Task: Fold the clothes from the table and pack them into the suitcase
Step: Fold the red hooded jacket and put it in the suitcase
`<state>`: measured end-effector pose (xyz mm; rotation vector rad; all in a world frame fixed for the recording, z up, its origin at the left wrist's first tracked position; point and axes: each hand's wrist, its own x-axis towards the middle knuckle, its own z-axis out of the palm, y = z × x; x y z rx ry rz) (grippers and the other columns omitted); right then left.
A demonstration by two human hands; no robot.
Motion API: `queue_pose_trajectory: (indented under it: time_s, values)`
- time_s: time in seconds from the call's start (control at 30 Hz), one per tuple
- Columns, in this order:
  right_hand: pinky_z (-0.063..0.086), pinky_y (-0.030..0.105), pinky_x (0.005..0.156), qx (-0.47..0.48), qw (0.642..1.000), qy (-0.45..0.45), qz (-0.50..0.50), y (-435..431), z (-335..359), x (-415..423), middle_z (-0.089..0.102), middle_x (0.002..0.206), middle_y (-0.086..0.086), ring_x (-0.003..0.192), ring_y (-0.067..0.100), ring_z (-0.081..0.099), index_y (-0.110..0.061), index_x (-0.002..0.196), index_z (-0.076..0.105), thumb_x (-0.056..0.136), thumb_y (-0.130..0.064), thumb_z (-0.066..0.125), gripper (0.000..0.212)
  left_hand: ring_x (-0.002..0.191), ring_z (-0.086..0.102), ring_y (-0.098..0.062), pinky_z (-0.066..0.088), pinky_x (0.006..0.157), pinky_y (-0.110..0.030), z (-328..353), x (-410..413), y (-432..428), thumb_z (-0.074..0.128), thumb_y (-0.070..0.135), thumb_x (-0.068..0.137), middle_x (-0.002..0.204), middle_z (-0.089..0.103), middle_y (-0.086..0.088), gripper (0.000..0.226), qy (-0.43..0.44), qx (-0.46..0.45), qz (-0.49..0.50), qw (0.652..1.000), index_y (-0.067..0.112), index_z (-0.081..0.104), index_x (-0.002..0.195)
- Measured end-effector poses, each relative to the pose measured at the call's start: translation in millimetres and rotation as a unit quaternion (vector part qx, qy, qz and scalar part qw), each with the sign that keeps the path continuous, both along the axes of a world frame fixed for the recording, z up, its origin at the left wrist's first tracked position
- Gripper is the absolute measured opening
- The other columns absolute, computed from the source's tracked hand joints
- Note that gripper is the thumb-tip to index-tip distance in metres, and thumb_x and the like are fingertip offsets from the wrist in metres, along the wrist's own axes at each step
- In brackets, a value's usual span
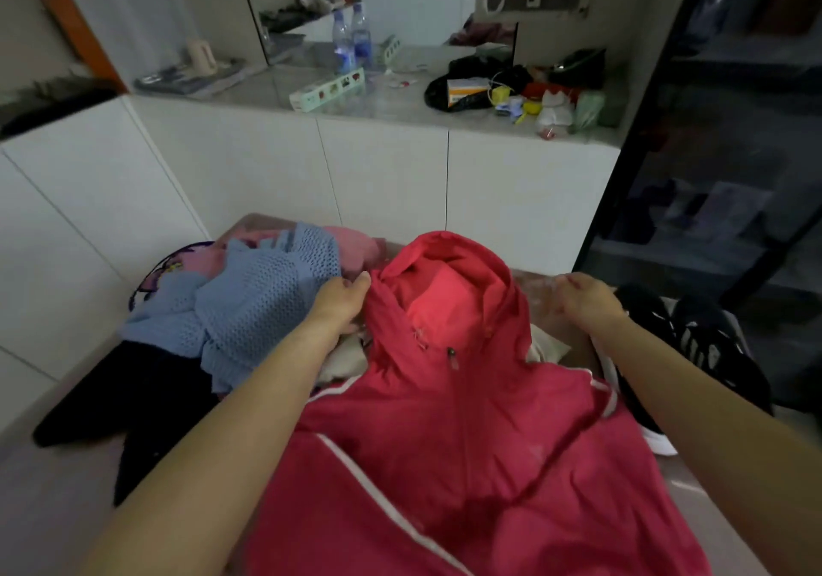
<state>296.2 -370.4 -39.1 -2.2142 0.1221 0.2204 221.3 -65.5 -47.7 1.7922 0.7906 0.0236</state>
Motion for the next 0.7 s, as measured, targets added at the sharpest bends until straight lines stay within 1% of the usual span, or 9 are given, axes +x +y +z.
queue_pose_trajectory:
  time_s: [0.17,0.27,0.33,0.4,0.43,0.5,0.57,0.63,0.7]
  values:
    - [0.048,0.03,0.055,0.14,0.98,0.134,-0.051,43,-21,38,0.055,0.079,0.013,0.063,0.024,0.052,-0.002,0.112,0.058,0.099,-0.022,0.042,0.028,0.106,0.061,-0.03,0.05,0.094,-0.044,-26,49,10,0.052,0.041,0.093,0.12,0.063,-0.012,0.051,-0.003,-0.088,0.054,0.995,0.001,0.056,0.124]
    - [0.053,0.036,0.073,0.166,0.97,0.167,-0.061,59,-35,53,0.062,0.095,0.014,0.08,0.028,0.06,-0.006,0.105,0.061,0.097,-0.043,0.044,0.041,0.097,0.062,-0.027,0.049,0.086,-0.037,-34,60,14,0.063,0.026,0.089,0.108,0.067,-0.015,0.035,-0.011,-0.122,0.057,0.991,0.001,0.064,0.113]
    - [0.054,0.042,0.087,0.18,0.964,0.195,-0.028,62,-38,58,0.068,0.1,0.01,0.092,0.026,0.064,-0.011,0.102,0.068,0.082,-0.05,0.066,0.043,0.089,0.062,-0.026,0.05,0.081,-0.035,-29,58,12,0.068,0.013,0.084,0.091,0.069,-0.013,0.02,-0.013,-0.141,0.051,0.989,0.003,0.067,0.101]
    - [0.056,0.041,0.082,0.183,0.956,0.23,0.001,59,-32,54,0.071,0.091,0.01,0.084,0.025,0.067,-0.01,0.095,0.07,0.062,-0.044,0.084,0.049,0.079,0.061,-0.025,0.051,0.074,-0.031,-17,51,10,0.064,0.001,0.083,0.07,0.069,-0.007,0.008,-0.042,-0.156,0.032,0.986,0.007,0.068,0.087]
    - [0.058,0.037,0.074,0.199,0.952,0.233,0.009,57,-27,53,0.072,0.087,0.009,0.076,0.023,0.068,-0.009,0.094,0.07,0.065,-0.034,0.084,0.041,0.073,0.061,-0.024,0.052,0.07,-0.028,-10,46,10,0.062,-0.004,0.083,0.064,0.069,-0.003,0.015,-0.077,-0.151,0.017,0.985,0.01,0.067,0.083]
    - [0.058,0.029,0.06,0.269,0.943,0.194,0.036,49,-16,48,0.073,0.084,0.007,0.065,0.018,0.069,-0.006,0.1,0.069,0.076,-0.007,0.075,0.025,0.071,0.062,-0.017,0.053,0.07,-0.027,8,30,9,0.059,-0.009,0.083,0.071,0.071,0.001,0.025,-0.159,-0.121,-0.012,0.98,0.015,0.067,0.085]
    - [0.056,0.025,0.054,0.342,0.928,0.136,0.049,32,-5,37,0.073,0.076,0.006,0.061,0.016,0.069,-0.002,0.101,0.065,0.072,0.008,0.07,0.032,0.08,0.063,-0.017,0.053,0.077,-0.029,24,9,8,0.059,-0.009,0.084,0.089,0.069,-0.003,0.029,-0.215,-0.087,-0.042,0.972,0.018,0.066,0.092]
    - [0.055,0.023,0.056,0.373,0.921,0.092,0.065,10,2,20,0.073,0.073,0.002,0.063,0.015,0.069,-0.005,0.097,0.065,0.054,0.0,0.078,0.045,0.085,0.063,-0.017,0.052,0.082,-0.03,35,-16,5,0.06,-0.008,0.084,0.094,0.068,-0.003,0.031,-0.247,-0.061,-0.078,0.964,0.019,0.066,0.096]
    - [0.056,0.023,0.059,0.342,0.935,0.042,0.082,-11,3,-1,0.072,0.07,-0.003,0.064,0.012,0.068,-0.008,0.09,0.066,0.053,-0.004,0.077,0.038,0.084,0.063,-0.011,0.051,0.083,-0.027,42,-46,0,0.064,-0.006,0.083,0.09,0.068,0.005,0.034,-0.268,-0.009,-0.125,0.955,0.025,0.067,0.097]
